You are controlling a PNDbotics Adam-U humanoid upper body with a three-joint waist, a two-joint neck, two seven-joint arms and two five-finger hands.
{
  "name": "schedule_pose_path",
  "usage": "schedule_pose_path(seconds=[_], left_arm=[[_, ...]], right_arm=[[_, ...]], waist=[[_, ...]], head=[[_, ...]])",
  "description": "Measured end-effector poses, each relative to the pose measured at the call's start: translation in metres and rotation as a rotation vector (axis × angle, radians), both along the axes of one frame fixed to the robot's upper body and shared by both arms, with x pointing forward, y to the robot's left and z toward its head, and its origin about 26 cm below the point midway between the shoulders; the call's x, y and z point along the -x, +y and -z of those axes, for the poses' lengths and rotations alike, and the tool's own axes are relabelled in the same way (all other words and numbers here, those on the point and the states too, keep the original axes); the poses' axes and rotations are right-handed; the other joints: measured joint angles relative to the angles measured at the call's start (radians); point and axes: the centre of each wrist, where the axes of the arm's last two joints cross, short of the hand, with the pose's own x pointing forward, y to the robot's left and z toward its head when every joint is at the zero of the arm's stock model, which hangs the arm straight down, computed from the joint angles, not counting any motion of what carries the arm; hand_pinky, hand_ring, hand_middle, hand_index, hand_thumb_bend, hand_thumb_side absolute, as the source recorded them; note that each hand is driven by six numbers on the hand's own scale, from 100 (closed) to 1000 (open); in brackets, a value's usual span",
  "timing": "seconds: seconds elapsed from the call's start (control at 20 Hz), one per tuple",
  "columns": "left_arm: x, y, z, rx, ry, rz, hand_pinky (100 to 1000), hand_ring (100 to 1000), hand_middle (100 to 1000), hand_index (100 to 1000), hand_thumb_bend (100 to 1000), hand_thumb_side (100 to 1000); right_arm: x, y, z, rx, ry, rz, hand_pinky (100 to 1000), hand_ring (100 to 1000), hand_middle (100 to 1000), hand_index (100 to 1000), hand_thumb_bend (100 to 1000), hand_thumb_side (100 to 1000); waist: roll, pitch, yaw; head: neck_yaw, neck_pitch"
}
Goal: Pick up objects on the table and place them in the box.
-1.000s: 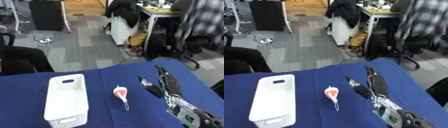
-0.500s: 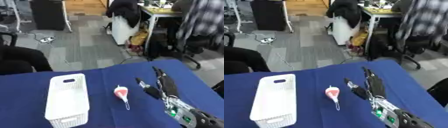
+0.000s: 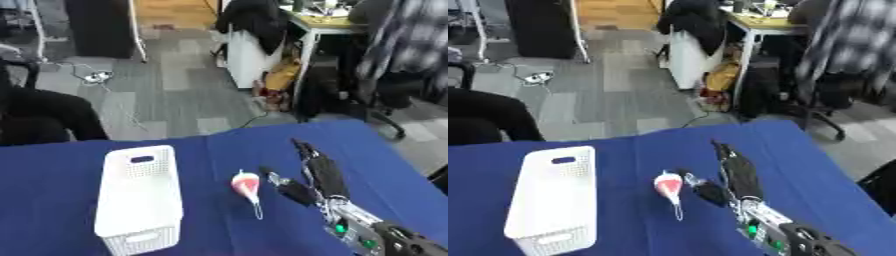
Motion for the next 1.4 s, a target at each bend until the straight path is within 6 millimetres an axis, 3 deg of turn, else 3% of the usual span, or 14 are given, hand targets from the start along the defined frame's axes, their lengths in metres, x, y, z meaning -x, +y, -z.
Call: schedule_pose_path(seconds=[0.15, 0.2, 1.05, 1.1, 1.15, 1.25, 1.4], left_arm=[[0.001, -0.006, -0.004, 0.004, -0.004, 0.021, 671, 794, 888, 806, 135, 930], [0.001, -0.007, -0.005, 0.007, -0.005, 0.027, 670, 794, 888, 806, 135, 926], [0.006, -0.03, -0.018, 0.034, 0.0, 0.099, 670, 790, 885, 804, 142, 928], [0.006, -0.03, -0.019, 0.034, 0.0, 0.1, 670, 789, 885, 804, 142, 928], [0.007, -0.031, -0.02, 0.034, 0.001, 0.101, 670, 789, 885, 804, 142, 928], [0.007, -0.031, -0.02, 0.034, 0.002, 0.102, 670, 789, 885, 804, 141, 928], [0.007, -0.032, -0.021, 0.036, 0.003, 0.104, 671, 790, 885, 804, 140, 928]], right_arm=[[-0.002, 0.002, -0.002, 0.019, 0.004, -0.016, 743, 780, 841, 1000, 658, 1000], [-0.003, 0.003, -0.002, 0.026, 0.006, -0.022, 744, 780, 841, 1000, 626, 1000], [-0.008, 0.009, -0.01, 0.101, 0.054, -0.109, 749, 801, 848, 1000, 628, 1000], [-0.008, 0.009, -0.009, 0.105, 0.057, -0.107, 762, 801, 846, 1000, 576, 1000], [-0.007, 0.007, -0.008, 0.109, 0.061, -0.101, 765, 800, 845, 1000, 626, 1000], [-0.006, 0.001, -0.005, 0.116, 0.069, -0.078, 777, 795, 843, 1000, 588, 1000], [-0.004, -0.008, 0.001, 0.121, 0.093, -0.032, 778, 792, 843, 1000, 630, 1000]], waist=[[-0.004, 0.006, 0.012], [-0.006, 0.008, 0.016], [-0.033, 0.04, 0.086], [-0.034, 0.041, 0.088], [-0.034, 0.041, 0.09], [-0.035, 0.042, 0.092], [-0.036, 0.042, 0.092]], head=[[-0.005, 0.0], [-0.009, 0.0], [-0.054, -0.013], [-0.055, -0.014], [-0.059, -0.015], [-0.062, -0.016], [-0.062, -0.02]])
